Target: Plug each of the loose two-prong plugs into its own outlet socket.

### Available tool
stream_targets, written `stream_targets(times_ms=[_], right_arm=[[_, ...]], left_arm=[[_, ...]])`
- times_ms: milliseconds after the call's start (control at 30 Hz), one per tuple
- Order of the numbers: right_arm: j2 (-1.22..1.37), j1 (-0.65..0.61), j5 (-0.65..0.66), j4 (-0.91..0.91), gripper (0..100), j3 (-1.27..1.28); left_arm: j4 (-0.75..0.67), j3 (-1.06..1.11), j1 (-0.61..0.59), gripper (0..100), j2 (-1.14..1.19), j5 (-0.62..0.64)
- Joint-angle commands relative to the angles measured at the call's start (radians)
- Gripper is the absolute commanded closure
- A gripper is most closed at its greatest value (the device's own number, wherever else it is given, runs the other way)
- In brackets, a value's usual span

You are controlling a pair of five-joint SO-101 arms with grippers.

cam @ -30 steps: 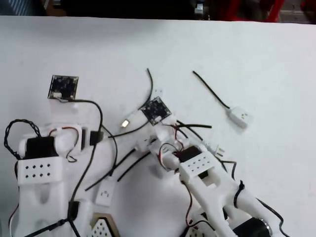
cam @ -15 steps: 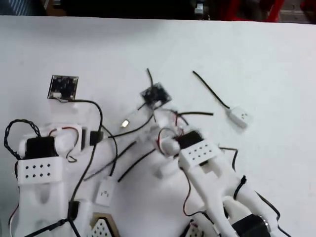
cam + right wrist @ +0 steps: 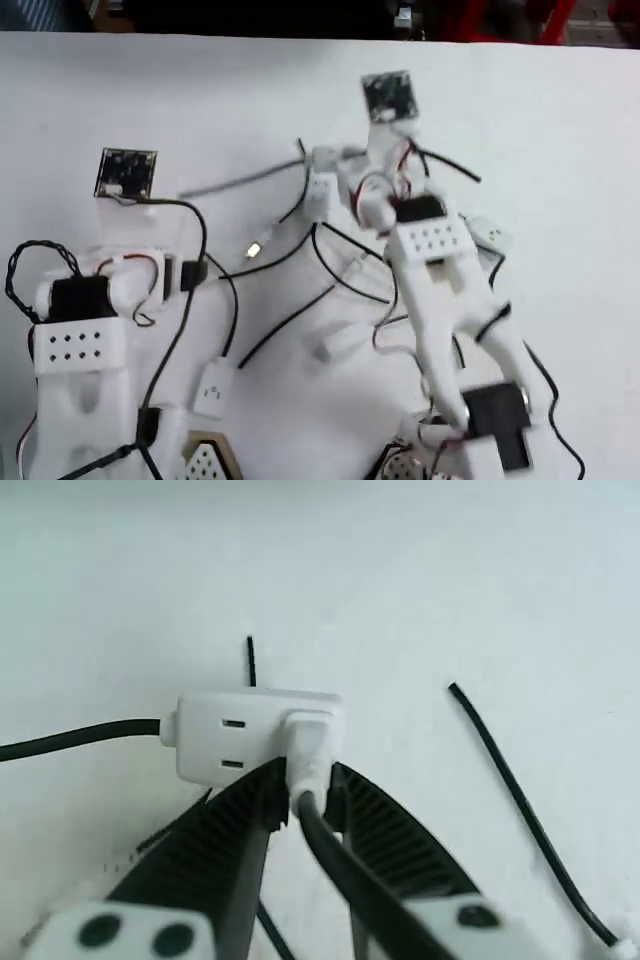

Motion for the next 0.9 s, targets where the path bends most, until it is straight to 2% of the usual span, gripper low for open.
stream_targets(times_ms=[0,233,433,600,733,867], right_arm=[[0.16,0.041,-0.049,-0.028,98.1,-0.224],[0.499,0.074,-0.054,0.044,97.6,-0.589],[0.687,0.073,-0.098,0.314,81.8,-0.908],[0.717,0.09,-0.097,0.57,83.0,-1.132],[0.719,0.099,-0.017,0.796,84.1,-1.26],[0.727,0.051,-0.015,0.983,84.0,-1.31]], left_arm=[[-0.018,-0.031,-0.005,69,-0.022,0.0],[-0.02,-0.009,-0.01,69,-0.022,0.023],[-0.02,-0.009,-0.007,69,-0.022,0.037],[-0.021,0.003,-0.007,69,-0.022,0.034],[-0.075,0.054,-0.01,69,-0.022,0.034],[-0.089,0.063,-0.012,69,-0.022,0.034]])
